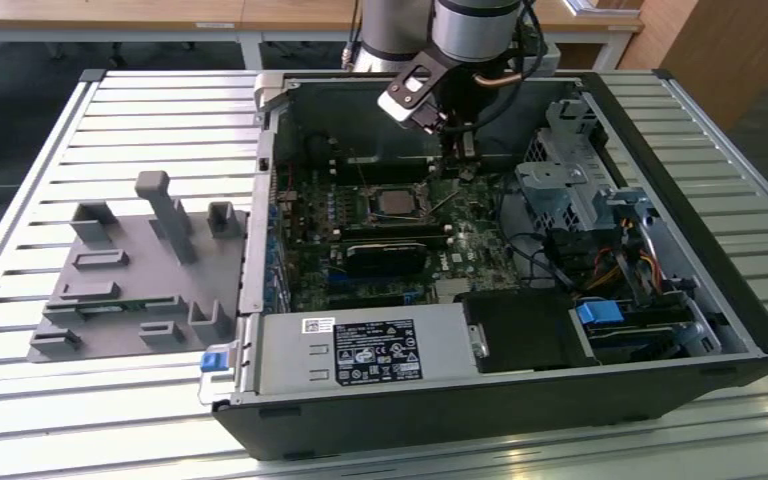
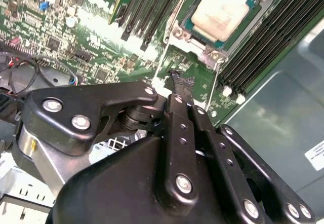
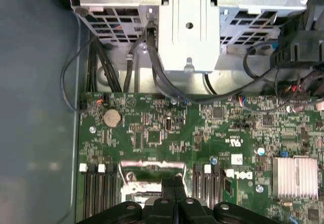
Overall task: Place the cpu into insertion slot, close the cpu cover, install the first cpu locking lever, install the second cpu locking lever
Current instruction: 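Close the cpu cover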
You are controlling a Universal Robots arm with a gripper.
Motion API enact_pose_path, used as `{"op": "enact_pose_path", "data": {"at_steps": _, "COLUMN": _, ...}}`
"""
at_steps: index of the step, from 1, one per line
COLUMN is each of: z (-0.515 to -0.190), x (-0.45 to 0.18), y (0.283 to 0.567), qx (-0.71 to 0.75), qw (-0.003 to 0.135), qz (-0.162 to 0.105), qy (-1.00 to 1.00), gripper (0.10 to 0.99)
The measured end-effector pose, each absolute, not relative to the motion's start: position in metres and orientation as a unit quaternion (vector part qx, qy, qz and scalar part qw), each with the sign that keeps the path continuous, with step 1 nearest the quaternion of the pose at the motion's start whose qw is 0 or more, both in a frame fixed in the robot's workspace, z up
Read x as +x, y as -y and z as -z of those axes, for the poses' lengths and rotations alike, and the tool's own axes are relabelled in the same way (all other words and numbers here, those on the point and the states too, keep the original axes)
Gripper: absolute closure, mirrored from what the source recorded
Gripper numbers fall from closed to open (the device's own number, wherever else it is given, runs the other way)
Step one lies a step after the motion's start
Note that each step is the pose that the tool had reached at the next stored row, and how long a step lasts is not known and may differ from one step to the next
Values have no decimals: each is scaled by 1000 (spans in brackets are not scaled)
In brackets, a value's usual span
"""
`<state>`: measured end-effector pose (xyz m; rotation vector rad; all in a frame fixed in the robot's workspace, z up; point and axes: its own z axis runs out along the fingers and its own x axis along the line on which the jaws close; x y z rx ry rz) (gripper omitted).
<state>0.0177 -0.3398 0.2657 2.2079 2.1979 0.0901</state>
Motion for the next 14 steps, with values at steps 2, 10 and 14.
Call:
{"op": "enact_pose_path", "data": {"at_steps": 2, "z": -266, "x": 21, "y": 340, "qx": 708, "qw": 12, "qz": -29, "qy": -705, "gripper": 980}}
{"op": "enact_pose_path", "data": {"at_steps": 10, "z": -265, "x": 38, "y": 339, "qx": 708, "qw": 12, "qz": -28, "qy": -705, "gripper": 980}}
{"op": "enact_pose_path", "data": {"at_steps": 14, "z": -265, "x": 46, "y": 338, "qx": 708, "qw": 11, "qz": -28, "qy": -705, "gripper": 980}}
